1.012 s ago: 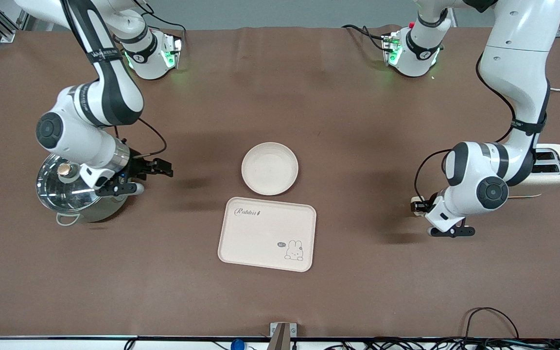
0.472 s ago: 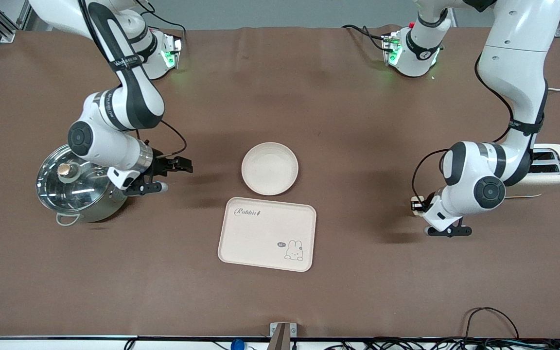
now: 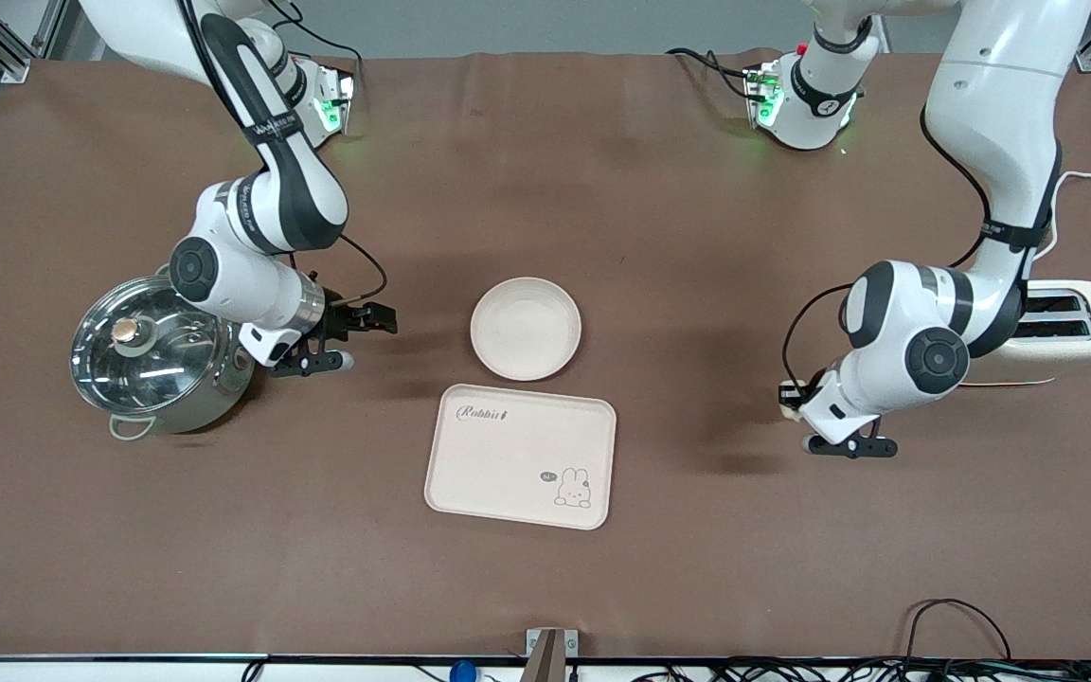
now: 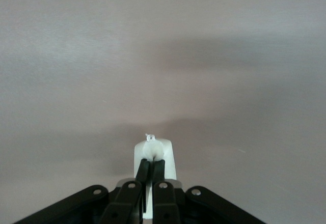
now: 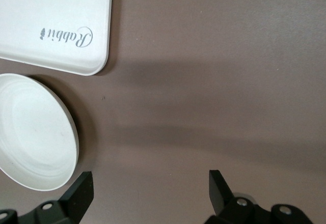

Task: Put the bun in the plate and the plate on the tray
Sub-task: 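Carry the bun over the plate while the right gripper grasps the rim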

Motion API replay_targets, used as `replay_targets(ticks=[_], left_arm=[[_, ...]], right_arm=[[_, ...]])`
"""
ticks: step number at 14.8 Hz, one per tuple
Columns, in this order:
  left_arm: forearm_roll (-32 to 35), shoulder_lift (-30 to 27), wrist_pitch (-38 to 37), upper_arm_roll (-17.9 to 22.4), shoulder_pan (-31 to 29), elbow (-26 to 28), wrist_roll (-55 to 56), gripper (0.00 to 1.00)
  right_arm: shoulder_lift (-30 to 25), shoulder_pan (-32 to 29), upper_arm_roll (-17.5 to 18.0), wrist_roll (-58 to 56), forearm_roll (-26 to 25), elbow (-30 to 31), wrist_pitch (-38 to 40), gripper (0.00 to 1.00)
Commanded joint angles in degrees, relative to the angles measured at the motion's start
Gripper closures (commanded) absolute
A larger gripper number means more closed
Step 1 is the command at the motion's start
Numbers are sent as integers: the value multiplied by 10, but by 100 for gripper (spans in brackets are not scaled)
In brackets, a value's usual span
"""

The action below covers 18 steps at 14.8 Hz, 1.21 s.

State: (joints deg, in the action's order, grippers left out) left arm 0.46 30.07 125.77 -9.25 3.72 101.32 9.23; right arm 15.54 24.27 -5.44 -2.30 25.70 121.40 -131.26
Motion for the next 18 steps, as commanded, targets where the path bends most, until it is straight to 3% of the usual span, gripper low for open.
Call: replay_targets(ticks=[1,3,5,10,15,17,18], left_arm=[[-6,-31,-74,-56,2,-27,88,100],[2,-32,-88,-119,12,-45,209,99],[11,-26,-84,-150,52,-48,327,100],[10,5,-10,-150,151,-50,447,99],[10,82,146,-148,219,-59,525,97],[9,99,173,-145,225,-60,529,85],[10,104,175,-143,223,-60,529,72]], right_arm=[[-3,15,-3,5,18,14,-14,0],[0,31,-3,5,44,28,-40,0],[4,60,-3,5,74,51,-94,0],[27,118,-4,5,155,66,-151,0],[50,176,-4,42,221,73,-217,1],[71,206,-4,75,223,70,-255,8],[74,217,-4,95,223,68,-263,18]])
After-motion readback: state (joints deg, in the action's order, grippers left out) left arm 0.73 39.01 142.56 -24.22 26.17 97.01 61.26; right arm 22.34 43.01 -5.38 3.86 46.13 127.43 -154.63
